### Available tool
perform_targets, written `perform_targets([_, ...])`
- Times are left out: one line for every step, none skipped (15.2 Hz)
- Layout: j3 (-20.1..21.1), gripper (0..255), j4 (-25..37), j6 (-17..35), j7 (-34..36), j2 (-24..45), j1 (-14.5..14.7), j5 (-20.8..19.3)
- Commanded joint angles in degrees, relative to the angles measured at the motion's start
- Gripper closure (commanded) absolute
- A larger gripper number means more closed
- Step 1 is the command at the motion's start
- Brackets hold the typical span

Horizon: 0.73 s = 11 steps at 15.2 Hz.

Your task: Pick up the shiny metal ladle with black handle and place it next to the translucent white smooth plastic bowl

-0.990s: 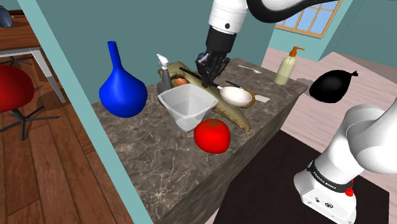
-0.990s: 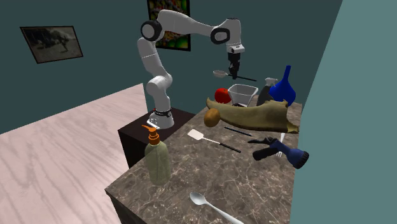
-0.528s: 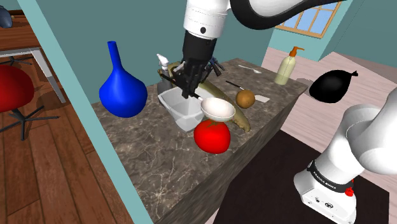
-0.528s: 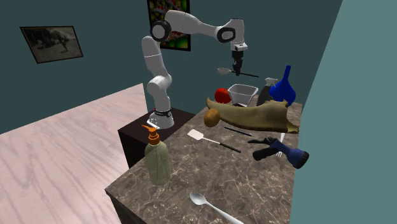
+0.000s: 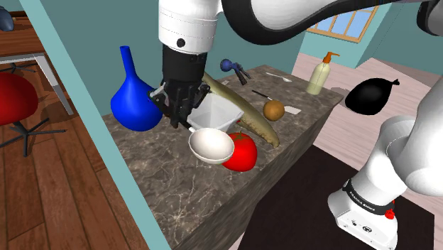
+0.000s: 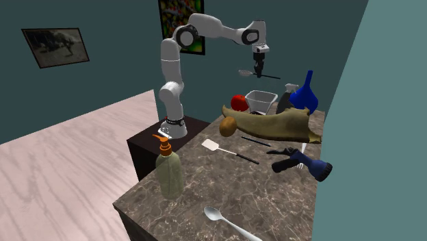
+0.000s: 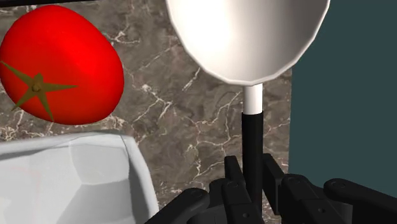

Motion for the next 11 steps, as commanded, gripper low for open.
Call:
perform_targets([0.9,255,3.5,-0.8,2.5,3.1,1.3,-1.7])
perform_targets([0.8,255,2.8,0.0,2.5,3.1,1.3,-1.7])
perform_targets([0.8,255,2.1,0.7,2.5,3.1,1.3,-1.8])
perform_targets([0.8,255,1.3,1.5,2.6,3.2,1.3,-1.8])
perform_targets([0.7,255,0.6,2.2,2.6,3.2,1.2,-1.9])
perform_targets([0.7,255,-0.1,3.0,2.7,3.3,1.2,-1.9])
perform_targets([0.7,255,-0.7,3.7,2.7,3.4,1.2,-2.0])
perform_targets([0.7,255,-1.4,4.5,2.8,3.5,1.2,-2.0])
perform_targets([0.7,255,-2.0,5.2,2.9,3.6,1.2,-2.1])
perform_targets([0.7,255,-2.7,6.0,2.9,3.7,1.2,-2.2])
perform_targets([0.6,255,-3.3,6.7,3.0,3.8,1.2,-2.3])
